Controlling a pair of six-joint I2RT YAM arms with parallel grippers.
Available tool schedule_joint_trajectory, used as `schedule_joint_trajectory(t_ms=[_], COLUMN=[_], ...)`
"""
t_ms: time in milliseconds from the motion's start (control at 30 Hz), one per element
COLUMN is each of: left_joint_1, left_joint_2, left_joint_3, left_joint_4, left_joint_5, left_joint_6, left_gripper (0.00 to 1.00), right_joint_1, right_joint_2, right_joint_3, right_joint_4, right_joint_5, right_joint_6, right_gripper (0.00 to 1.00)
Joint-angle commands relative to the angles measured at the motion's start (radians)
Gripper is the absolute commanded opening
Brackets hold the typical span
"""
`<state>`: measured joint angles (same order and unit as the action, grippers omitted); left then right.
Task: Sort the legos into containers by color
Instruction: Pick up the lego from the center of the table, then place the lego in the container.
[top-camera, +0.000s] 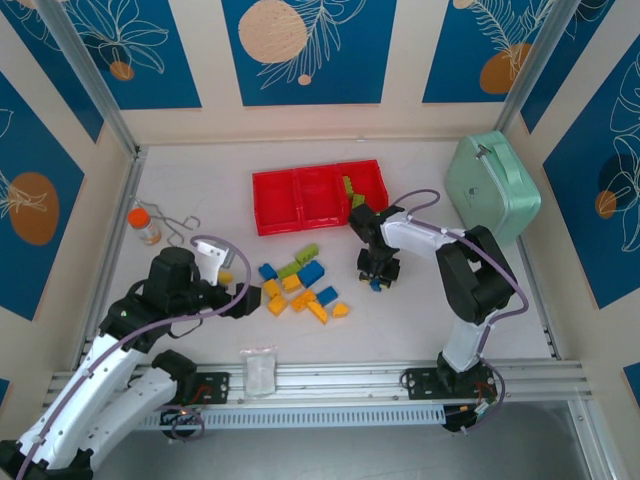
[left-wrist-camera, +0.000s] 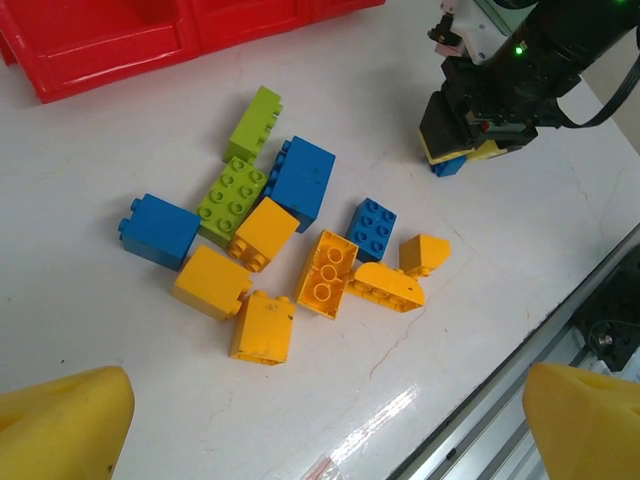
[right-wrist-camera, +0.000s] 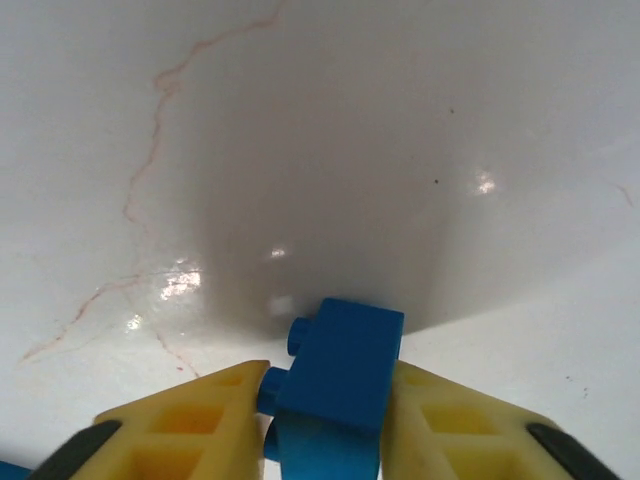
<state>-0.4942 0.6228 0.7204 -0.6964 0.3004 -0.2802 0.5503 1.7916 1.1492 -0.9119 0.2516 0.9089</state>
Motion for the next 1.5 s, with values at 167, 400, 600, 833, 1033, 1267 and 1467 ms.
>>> schedule_joint_trajectory(t_ms=[167, 400, 600, 833, 1033, 1267, 1467], left_joint_1=[-0.009, -0.009, -0.008, -0.010, -0.010, -0.010, -0.010], left_joint_2=[-0.004, 0.011, 0.012, -0.013, -0.028, -0.022, -0.023], left_joint_3=[-0.006, -0.005, -0.003, -0.003, -0.006, -0.006, -0.006], left_joint_4=[-0.014, -0.012, -0.016, -0.024, -0.018, -0.019, -0.018], left_joint_5=[-0.040, -0.030, -0.044, -0.083, -0.082, -0.086, -0.080], left_joint_6=[0.013, 0.013, 0.012, 0.008, 0.008, 0.008, 0.010], left_gripper=[0.99, 0.99, 0.99, 0.99, 0.99, 0.99, 0.99], right_joint_1=[0.053, 0.068, 0.019, -0.051, -0.131, -0.146, -0.133], right_joint_2=[0.008, 0.020, 0.147, 0.407, 0.539, 0.617, 0.628], right_joint_3=[0.127, 0.396, 0.657, 1.011, 1.172, 1.257, 1.283], right_joint_4=[-0.144, -0.186, -0.080, -0.067, -0.036, -0.062, -0.116], right_joint_5=[0.031, 0.034, -0.068, -0.166, -0.355, -0.434, -0.389], right_joint_6=[-0.013, -0.116, -0.313, -0.574, -0.613, -0.606, -0.569], right_gripper=[0.23, 0.23, 0.25, 0.27, 0.30, 0.37, 0.58])
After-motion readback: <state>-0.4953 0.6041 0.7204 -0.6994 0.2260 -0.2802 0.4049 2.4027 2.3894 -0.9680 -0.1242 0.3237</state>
